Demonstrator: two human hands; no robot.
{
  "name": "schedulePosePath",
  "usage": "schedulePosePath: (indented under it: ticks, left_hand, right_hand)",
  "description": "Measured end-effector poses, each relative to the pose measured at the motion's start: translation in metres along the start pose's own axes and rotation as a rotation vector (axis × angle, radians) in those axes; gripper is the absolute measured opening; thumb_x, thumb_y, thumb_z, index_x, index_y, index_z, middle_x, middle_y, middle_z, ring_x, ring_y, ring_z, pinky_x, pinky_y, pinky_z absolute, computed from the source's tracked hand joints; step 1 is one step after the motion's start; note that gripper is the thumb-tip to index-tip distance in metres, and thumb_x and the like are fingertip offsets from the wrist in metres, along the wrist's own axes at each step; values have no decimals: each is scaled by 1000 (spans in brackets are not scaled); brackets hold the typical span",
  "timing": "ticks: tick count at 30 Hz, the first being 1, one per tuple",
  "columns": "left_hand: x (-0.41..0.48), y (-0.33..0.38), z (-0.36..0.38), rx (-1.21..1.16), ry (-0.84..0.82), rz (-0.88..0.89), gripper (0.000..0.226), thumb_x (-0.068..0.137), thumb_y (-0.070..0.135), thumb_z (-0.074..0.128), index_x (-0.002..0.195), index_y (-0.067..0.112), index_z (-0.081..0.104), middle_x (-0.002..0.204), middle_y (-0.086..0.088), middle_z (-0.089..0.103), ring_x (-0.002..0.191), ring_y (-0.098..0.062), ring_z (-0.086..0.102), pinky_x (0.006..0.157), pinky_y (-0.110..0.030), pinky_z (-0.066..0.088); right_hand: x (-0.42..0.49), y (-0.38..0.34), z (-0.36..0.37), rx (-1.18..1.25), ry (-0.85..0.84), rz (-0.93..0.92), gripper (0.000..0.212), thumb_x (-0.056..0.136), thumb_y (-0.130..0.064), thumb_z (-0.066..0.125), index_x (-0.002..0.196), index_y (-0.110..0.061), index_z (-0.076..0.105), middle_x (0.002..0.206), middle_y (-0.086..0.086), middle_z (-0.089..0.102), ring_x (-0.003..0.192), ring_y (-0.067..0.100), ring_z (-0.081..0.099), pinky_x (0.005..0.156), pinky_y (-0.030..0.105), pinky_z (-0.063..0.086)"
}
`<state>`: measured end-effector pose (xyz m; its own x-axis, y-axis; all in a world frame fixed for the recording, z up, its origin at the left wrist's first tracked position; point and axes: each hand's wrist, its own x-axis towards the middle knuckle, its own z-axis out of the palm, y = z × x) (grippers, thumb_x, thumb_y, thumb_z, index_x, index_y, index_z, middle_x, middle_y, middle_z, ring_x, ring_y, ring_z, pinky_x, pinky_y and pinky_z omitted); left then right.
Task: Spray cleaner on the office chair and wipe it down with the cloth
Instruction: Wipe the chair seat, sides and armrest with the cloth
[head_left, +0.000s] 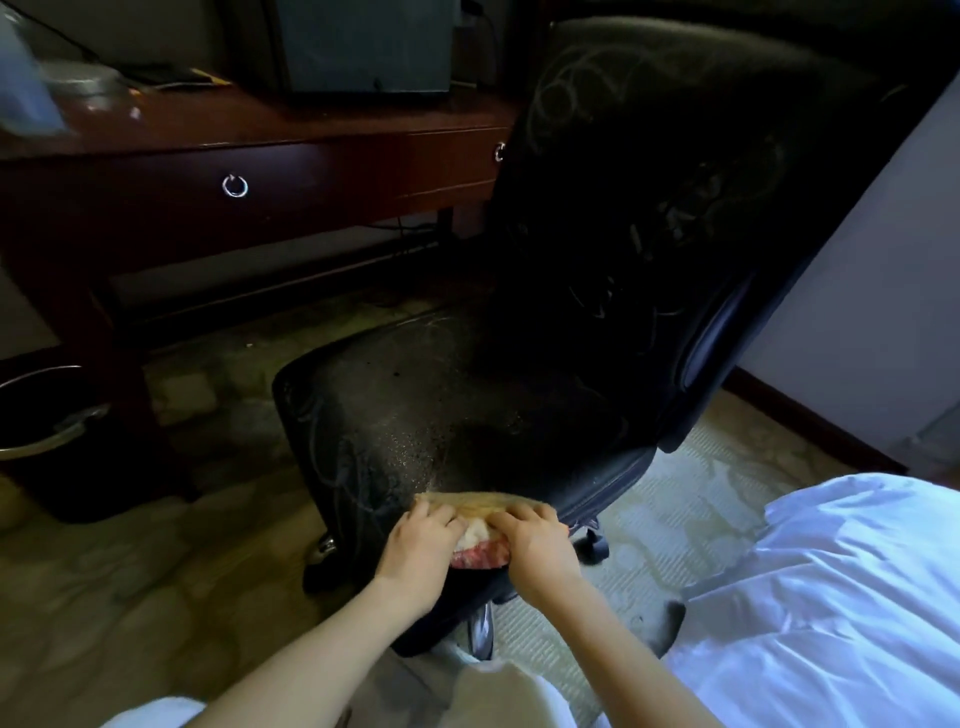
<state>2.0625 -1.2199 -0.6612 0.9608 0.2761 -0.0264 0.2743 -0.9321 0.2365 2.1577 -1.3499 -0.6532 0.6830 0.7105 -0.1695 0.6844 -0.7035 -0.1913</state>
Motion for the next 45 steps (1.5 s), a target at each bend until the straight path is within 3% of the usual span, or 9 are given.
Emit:
schedulePosePath:
  ticks: [6,13,19,29,37,39,42,45]
  left_hand:
    - [-42,-24,0,-68,12,-98,52,92,1,42,140,22,44,143,4,42,134,-24,31,108,-34,35]
    - [-64,-41,3,-134,41,-171,56,92,-2,44,142,23,43,144,7,40,136,-20,28,109,-31,34]
    - [-56,-46,4,-184,6,-186,50,95,3,39,141,21,43,144,1,41,136,-24,28,110,-33,32]
    - [-58,-46,19,-185,28,-215,53,95,0,38,144,21,41,148,3,38,140,-24,22,113,-33,27]
    - [-70,-39,23,-203,79,-267,61,91,-4,45,144,25,39,147,9,38,140,-22,24,114,-31,26]
    - [-79,-39,25,-242,109,-286,61,90,-4,45,143,26,40,145,10,39,138,-20,26,113,-30,29]
    - [-98,-40,34,-318,140,-333,60,90,-1,47,143,27,41,144,12,41,137,-16,28,114,-30,29]
    - [-123,-46,44,-379,107,-373,60,92,1,47,144,29,40,146,13,38,139,-12,27,117,-28,22]
  right_hand:
    - [-15,-40,9,-23,-40,-51,52,85,-8,46,132,-30,48,135,-3,44,126,29,33,96,39,32]
    - [-10,-66,2,-92,-176,-70,55,87,-10,54,137,-28,43,146,0,36,135,33,25,106,45,31]
    - [0,-64,4,-115,-213,-75,59,86,-10,54,139,-30,42,147,-1,34,132,33,27,106,45,36]
    - [12,-51,21,-88,-144,-160,56,83,-11,51,134,-36,45,137,-5,40,117,32,35,96,44,42]
    - [-5,-56,28,-120,23,-206,43,90,-15,46,131,-30,48,136,-2,42,125,33,32,98,47,37]
    - [-9,-60,31,-97,49,-232,42,85,-16,55,125,-28,54,129,0,49,121,36,38,94,51,38]
    - [-17,-64,43,-67,129,-296,44,61,-18,78,102,-29,66,105,-1,62,100,35,55,74,52,48]
    - [-33,-73,54,-46,182,-376,33,66,-29,70,99,-33,64,105,-4,62,100,30,54,77,47,50]
